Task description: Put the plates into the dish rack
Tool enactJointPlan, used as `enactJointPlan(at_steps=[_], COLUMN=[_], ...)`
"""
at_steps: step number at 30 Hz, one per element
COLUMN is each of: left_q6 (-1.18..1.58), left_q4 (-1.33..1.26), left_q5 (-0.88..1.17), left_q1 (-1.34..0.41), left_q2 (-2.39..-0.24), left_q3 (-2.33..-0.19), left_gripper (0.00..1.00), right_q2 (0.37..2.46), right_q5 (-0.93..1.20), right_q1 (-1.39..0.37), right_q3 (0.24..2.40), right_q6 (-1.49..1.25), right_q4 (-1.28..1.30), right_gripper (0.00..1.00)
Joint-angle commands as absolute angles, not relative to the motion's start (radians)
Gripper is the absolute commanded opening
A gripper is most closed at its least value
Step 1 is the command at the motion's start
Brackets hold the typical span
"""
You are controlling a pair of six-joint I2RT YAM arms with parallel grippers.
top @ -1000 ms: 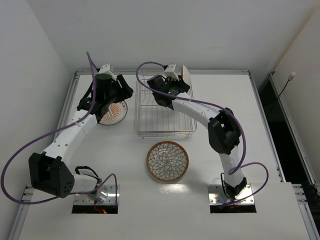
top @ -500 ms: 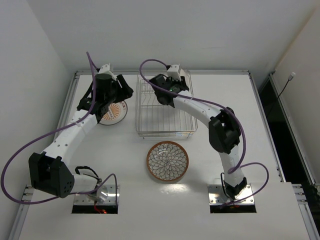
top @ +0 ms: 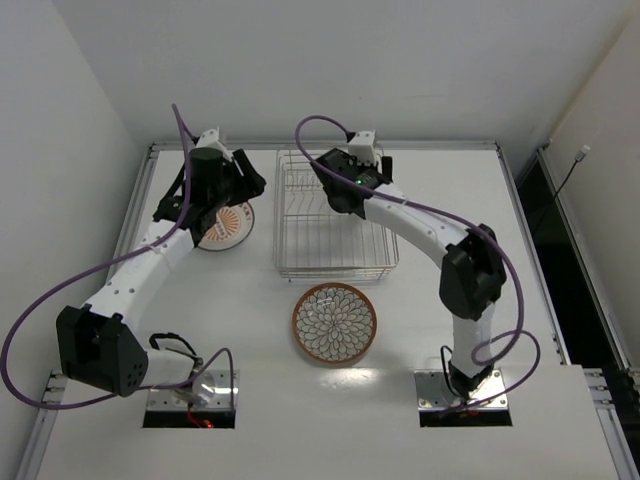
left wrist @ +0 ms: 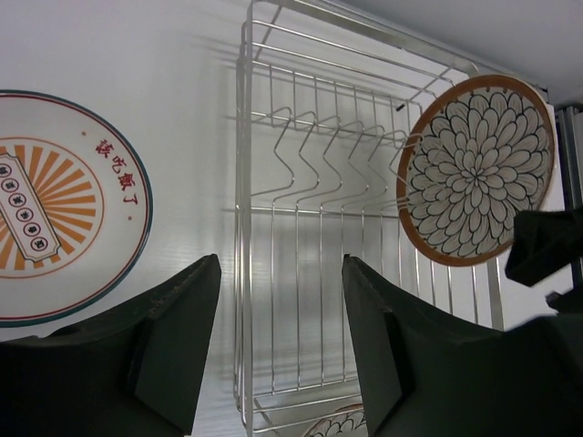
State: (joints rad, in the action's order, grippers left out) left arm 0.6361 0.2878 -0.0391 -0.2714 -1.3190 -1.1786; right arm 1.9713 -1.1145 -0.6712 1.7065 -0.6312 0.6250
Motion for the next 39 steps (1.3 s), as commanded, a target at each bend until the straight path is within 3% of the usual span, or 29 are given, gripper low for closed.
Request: enactJointPlan(at_steps=[1, 9, 25, 28, 34, 39], left_q6=[0.626, 0.626, 0.617, 0.617, 0.519, 0.463], left_q4=[0.247, 0.247, 0.36, 0.376, 0.471, 0.535], left_q5=[-0.048, -0.132, -0.248, -0.24, -0.313, -0.218], left_q1=[-0.267, -0.267, -0.267, -0.233, -0.196, -0.196], left_q2=[-1.296, -1.316, -1.462, -1.493, -1.662, -1.798], left_q3=[-1.175, -1.166, -1.21, -1.22, -1.316, -1.382], left_gripper=[0.54, 0.54, 0.54, 0.59, 0.61, 0.61], right_q2=[1.775, 1.482, 1.454, 1.427, 1.388, 1.368], right_q5=[-1.089, -0.747, -0.657, -0.657, -0.657, -0.657], right_q1=[-0.675, -0.676, -0.667, -0.667, -0.658, -0.64], right_q3=[1.64, 1.255, 1.252, 1.23, 1.2, 1.18], right_q6=[-0.666, -0.641, -0.586, -0.577, -0.568, -0.558], right_q4=[0.598, 0.283, 0.287, 0.287, 0.278, 0.278], right_gripper=[0.7, 0.72, 0.74, 0.74, 0.74, 0.74])
